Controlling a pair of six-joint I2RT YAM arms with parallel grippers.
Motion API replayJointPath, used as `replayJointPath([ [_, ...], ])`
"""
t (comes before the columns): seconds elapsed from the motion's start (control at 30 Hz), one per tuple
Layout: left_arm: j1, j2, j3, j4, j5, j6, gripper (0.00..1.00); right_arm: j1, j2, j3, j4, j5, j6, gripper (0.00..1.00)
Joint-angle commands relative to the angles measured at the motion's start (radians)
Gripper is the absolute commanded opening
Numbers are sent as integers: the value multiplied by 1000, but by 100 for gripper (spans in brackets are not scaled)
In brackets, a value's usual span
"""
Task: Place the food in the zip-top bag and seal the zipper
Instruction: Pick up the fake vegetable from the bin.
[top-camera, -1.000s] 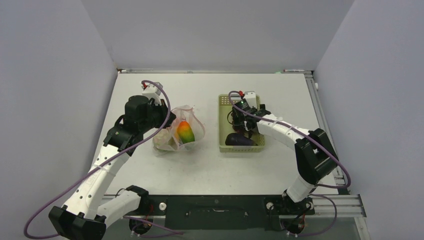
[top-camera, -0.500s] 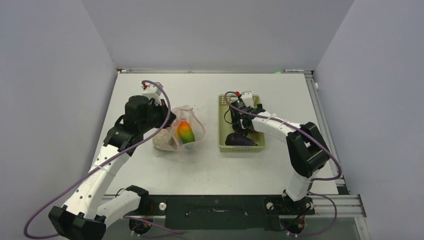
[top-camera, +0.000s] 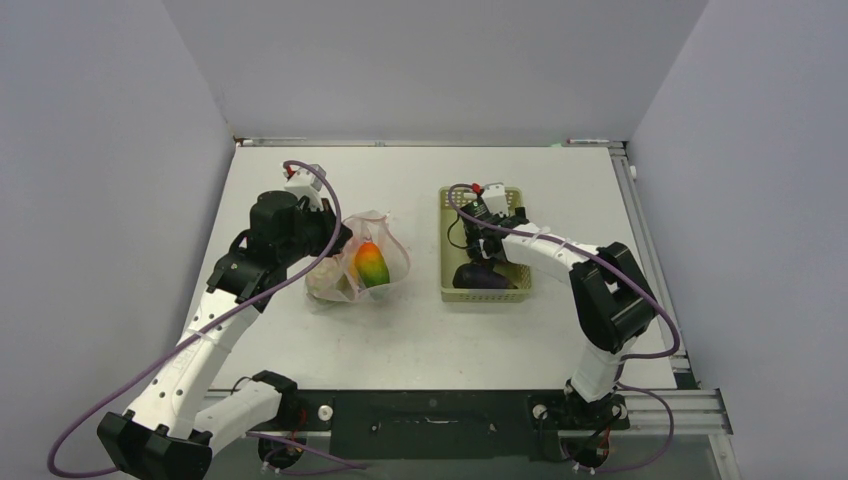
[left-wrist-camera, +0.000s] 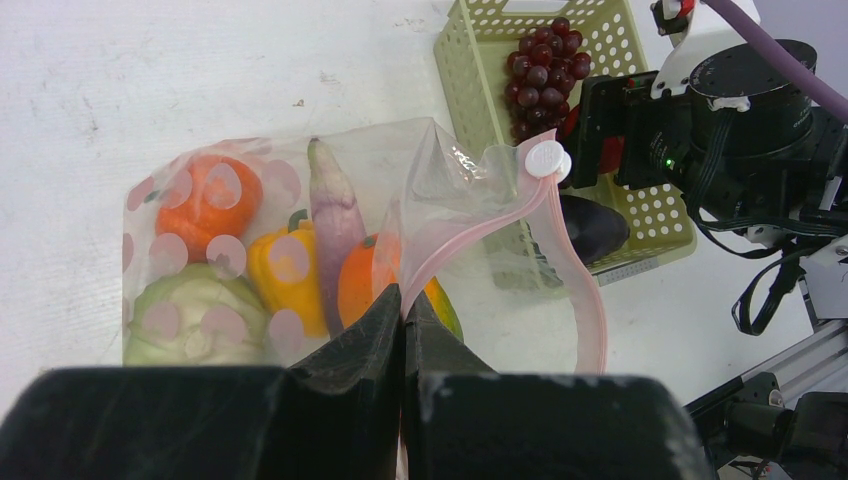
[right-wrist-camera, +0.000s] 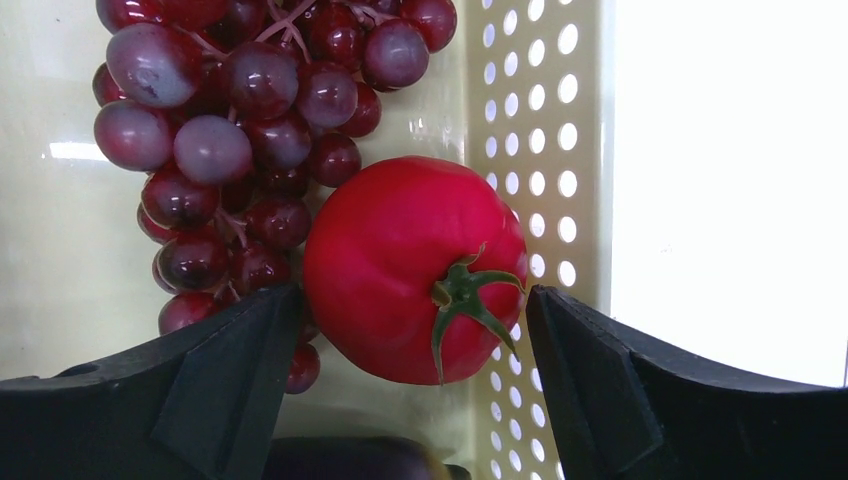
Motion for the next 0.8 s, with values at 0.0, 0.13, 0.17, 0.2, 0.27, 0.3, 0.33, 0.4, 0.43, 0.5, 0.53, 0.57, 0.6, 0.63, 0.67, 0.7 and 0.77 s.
replayJointPath([
  [0.0, -4, -9, 13, 41, 0, 15, 0, -1, -5, 9, 16, 21, -15, 80],
  [0.13, -4, -11, 12, 40, -1, 15, 0, 0, -28, 10, 18, -5, -20, 59],
  [0.17, -4, -11, 14, 41, -1, 15, 0, 0, -36, 9, 18, -7, -20, 54],
  [0.2, -4, -11, 15, 41, -1, 15, 0, 2, -43, 10, 16, -11, -21, 50],
  [0.27, -4, -11, 14, 41, 1, 15, 0, 6, -57, 12, 11, -10, -23, 43],
  [0.3, -4, -12, 13, 41, 0, 16, 0, 8, -65, 14, 8, -11, -22, 40],
  [0.33, -4, -12, 13, 41, 0, 15, 0, 11, -74, 15, 5, -11, -22, 38],
  [0.4, -4, -12, 15, 40, 0, 15, 0, 17, -89, 18, 0, -11, -22, 35],
  [0.43, -4, -12, 14, 40, 0, 15, 0, 22, -95, 22, -5, -11, -23, 33],
  [0.5, -4, -13, 13, 40, -1, 15, 0, 32, -111, 28, -14, -4, -22, 32],
  [0.53, -4, -13, 14, 41, -2, 15, 0, 37, -118, 33, -17, -2, -22, 31],
  [0.57, -4, -13, 13, 41, -2, 15, 0, 42, -126, 36, -20, 1, -22, 30],
  [0.6, -4, -13, 13, 40, -2, 15, 0, 46, -132, 38, -24, 2, -22, 30],
  [0.63, -4, -13, 13, 41, -2, 15, 0, 51, -139, 40, -27, 5, -20, 29],
  [0.67, -4, -13, 13, 41, -2, 15, 0, 55, -145, 42, -28, 5, -19, 27],
  [0.7, -4, -13, 13, 42, -2, 15, 0, 59, -152, 43, -29, 5, -19, 26],
  [0.77, -4, -12, 12, 41, -2, 15, 0, 68, -168, 48, -32, 4, -18, 25],
])
